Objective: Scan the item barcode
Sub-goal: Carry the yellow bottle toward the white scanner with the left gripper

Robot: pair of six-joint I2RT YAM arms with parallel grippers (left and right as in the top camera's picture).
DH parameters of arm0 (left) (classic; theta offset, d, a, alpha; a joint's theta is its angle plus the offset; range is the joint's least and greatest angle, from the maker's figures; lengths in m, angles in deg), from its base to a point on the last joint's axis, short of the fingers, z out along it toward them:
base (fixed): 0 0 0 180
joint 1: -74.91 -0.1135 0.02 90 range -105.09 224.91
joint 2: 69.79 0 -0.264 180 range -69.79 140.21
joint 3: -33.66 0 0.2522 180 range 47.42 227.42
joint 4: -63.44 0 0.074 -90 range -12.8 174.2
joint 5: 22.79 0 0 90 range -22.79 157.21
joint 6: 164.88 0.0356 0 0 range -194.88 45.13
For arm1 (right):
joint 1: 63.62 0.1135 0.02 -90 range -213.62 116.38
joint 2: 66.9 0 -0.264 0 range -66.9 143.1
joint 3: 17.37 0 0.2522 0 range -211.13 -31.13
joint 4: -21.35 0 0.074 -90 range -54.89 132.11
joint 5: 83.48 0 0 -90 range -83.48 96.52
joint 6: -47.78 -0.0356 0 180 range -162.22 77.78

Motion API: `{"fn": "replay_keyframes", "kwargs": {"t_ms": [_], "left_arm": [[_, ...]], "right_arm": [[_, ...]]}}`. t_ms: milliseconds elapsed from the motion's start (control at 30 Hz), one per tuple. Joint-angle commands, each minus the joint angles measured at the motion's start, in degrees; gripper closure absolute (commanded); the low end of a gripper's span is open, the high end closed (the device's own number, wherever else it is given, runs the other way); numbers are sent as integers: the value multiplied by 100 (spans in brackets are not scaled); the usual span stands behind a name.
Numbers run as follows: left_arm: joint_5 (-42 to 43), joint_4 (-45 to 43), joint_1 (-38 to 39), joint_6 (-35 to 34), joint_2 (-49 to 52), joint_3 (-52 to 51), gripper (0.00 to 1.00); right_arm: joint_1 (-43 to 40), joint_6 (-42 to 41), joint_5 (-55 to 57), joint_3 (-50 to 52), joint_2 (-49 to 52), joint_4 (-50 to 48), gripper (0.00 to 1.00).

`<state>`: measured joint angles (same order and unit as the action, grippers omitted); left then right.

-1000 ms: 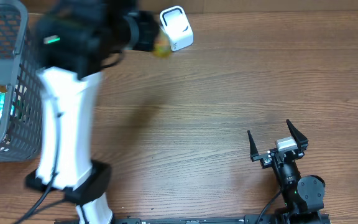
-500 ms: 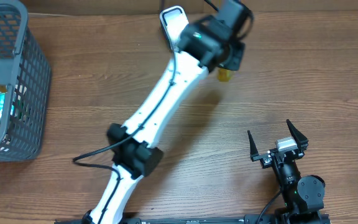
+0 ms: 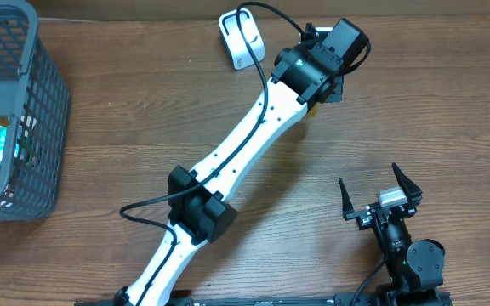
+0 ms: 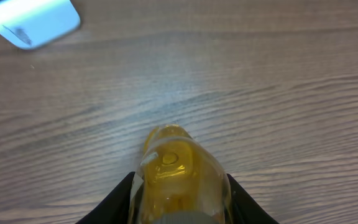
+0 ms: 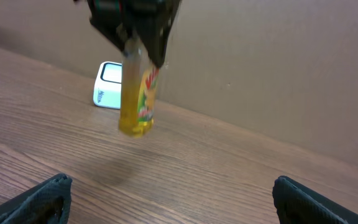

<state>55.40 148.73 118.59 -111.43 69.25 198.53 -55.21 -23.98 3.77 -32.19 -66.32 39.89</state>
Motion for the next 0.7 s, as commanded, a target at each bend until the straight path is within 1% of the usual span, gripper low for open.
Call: {"fn": "replay_keyframes", "kwargs": {"t_ms": [0,100,133,200,367,667], "left_arm": [[361,-24,20,-181,219,39,90],[382,-15,61,-181,334,37,91],[378,-11,74,-184,365,37,93],[369,-26,103,-192,380,37,94],[63,-24,208,-400,380,37,90],[68,-26,323,-398,382,9,88]], "right_arm": [[22,-24,11,61,-42,-15,0],[22,-24,11,61,-42,-15,0],[22,-24,9,61,-42,-15,0],[22,-24,11,61,-42,-15,0],[22,-24,9,61,-42,-15,0],[22,-24,9,61,-42,-15,0]]}}
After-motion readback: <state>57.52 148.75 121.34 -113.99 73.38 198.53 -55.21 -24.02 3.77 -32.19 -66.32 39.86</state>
